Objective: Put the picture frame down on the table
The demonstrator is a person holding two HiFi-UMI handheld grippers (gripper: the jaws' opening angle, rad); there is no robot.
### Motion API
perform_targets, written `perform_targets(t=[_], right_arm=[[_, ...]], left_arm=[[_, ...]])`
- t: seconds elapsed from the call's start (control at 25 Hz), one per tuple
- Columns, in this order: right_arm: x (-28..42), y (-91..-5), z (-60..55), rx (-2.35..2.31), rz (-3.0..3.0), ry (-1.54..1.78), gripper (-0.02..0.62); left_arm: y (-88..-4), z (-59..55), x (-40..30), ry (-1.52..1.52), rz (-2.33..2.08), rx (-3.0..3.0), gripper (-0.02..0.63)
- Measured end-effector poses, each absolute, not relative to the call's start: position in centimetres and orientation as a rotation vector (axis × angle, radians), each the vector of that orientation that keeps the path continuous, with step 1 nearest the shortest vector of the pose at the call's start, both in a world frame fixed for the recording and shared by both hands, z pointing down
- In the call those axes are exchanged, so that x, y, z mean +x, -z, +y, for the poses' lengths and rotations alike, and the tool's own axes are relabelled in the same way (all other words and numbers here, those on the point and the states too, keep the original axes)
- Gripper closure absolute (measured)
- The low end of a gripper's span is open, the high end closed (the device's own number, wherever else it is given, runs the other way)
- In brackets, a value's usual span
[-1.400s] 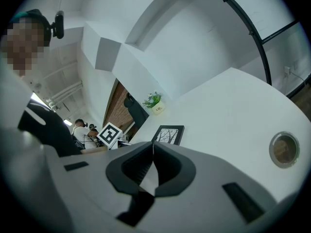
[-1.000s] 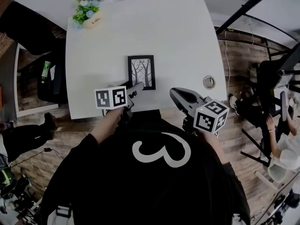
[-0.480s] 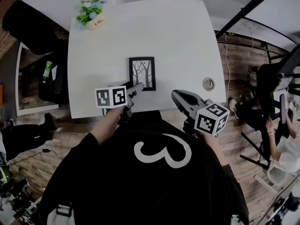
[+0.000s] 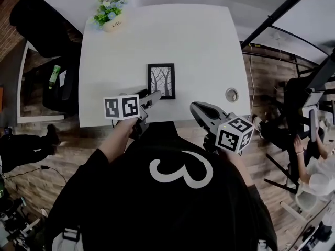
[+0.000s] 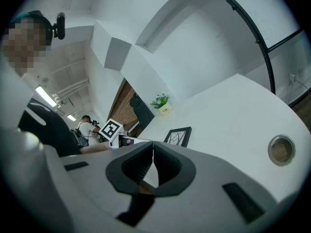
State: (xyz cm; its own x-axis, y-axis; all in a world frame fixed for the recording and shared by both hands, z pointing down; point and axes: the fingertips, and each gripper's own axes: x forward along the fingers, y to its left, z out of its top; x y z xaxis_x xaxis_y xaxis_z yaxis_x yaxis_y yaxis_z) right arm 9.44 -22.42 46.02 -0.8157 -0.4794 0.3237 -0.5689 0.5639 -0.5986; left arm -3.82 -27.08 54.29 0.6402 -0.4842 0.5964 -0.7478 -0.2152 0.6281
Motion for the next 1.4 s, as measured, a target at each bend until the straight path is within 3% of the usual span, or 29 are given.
perform_targets(t=[0.56, 0.64, 0.8, 1.08, 1.4], right_arm=[[7.5, -43.5, -20.6, 0.767, -2.762, -1.036, 0.572], [7.1, -43.0, -20.2, 0.738, -2.781, -1.016, 0.572], [6.2, -42.2, -19.4, 0.685, -2.791, -1.004, 0.572], [4.8, -41.3, -18.2, 0.606, -2.809, -0.960, 0.572], [4.1, -40.1, -18.1, 0.607, -2.831, -0.855, 0.572]], left_arm=[[-43.6, -21.8, -0.1, -0.099, -0.750, 2.178, 0.344], [-42.3, -20.6, 0.3, -0.084, -0.714, 2.226, 0.383], [-41.0, -18.6, 0.2, -0.077, -0.698, 2.290, 0.522], [-40.4, -16.2, 0.5, -0.084, -0.685, 2.337, 0.578], [-39.5, -16.3, -0.8, -0.093, -0.758, 2.360, 0.591]])
